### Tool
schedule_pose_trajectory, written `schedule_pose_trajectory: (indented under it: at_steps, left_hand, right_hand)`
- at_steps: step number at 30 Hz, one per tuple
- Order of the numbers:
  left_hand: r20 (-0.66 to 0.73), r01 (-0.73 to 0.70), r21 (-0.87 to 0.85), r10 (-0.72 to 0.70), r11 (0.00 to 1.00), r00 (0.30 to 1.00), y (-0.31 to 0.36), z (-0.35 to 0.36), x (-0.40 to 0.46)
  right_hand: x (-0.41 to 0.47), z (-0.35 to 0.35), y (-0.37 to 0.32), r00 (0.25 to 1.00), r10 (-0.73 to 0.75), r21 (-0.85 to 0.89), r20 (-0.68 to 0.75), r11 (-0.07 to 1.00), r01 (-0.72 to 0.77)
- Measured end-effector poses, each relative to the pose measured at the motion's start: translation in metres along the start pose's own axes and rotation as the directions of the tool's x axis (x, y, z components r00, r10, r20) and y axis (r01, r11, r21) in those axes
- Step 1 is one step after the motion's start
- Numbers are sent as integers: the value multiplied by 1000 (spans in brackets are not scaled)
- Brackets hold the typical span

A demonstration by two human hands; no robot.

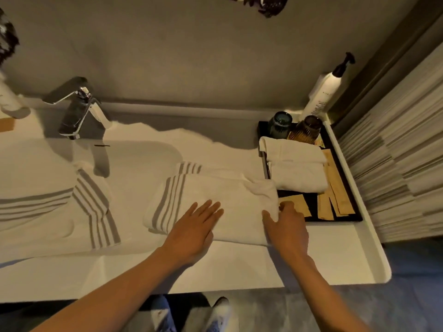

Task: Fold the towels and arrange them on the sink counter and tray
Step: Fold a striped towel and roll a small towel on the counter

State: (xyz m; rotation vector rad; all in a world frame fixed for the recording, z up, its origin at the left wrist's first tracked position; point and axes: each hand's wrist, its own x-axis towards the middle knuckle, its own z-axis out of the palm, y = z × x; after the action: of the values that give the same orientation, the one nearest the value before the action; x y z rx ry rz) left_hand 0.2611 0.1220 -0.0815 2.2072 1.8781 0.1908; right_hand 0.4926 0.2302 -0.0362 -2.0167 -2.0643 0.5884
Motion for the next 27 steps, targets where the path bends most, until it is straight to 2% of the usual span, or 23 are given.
schedule_pose_trajectory:
  at_steps: [2,4,7,10,18,20,22,23,25,27]
  left_hand:
    - [-13,16,-21,-16,1000,1000,-5,1,-8]
    - [-34,25,-29,-26,999,999,-7,0,-14]
    - [-105,32,-11,-33,999,994,-6,-2,-20]
    - [-171,41,8,-39,999,984,-3,-8,-23]
    - [-187,102,-20,-103,995,977,-12,-17,-25]
    - [-190,115,-4,-114,993,975,-11,-18,-20]
    - [-164,127,51,-117,991,980,-6,-22,-10]
    - [-146,129,82,-116,988,982,-3,-25,-5]
    - [-132,113,130,-96,985,987,-3,-33,3]
    - [-110,54,153,-37,987,993,-6,-31,6]
  right_hand:
    - [-2,-1,-7,998,-59,-87,2,994,59]
    - [-8,0,-15,989,-126,-194,-73,975,110]
    - [-20,4,-22,979,-181,-79,-93,982,174]
    - [-29,5,-30,998,-62,64,-14,996,62]
    - [-36,7,-56,964,111,-78,243,992,-94]
    - [-31,9,-62,927,206,108,315,962,-250]
    - [-21,9,-67,861,277,361,427,820,-444]
    - [-14,8,-67,835,287,434,469,749,-501]
    - [-4,1,-64,812,271,485,518,689,-539]
    - [1,-12,-58,832,233,496,504,710,-500]
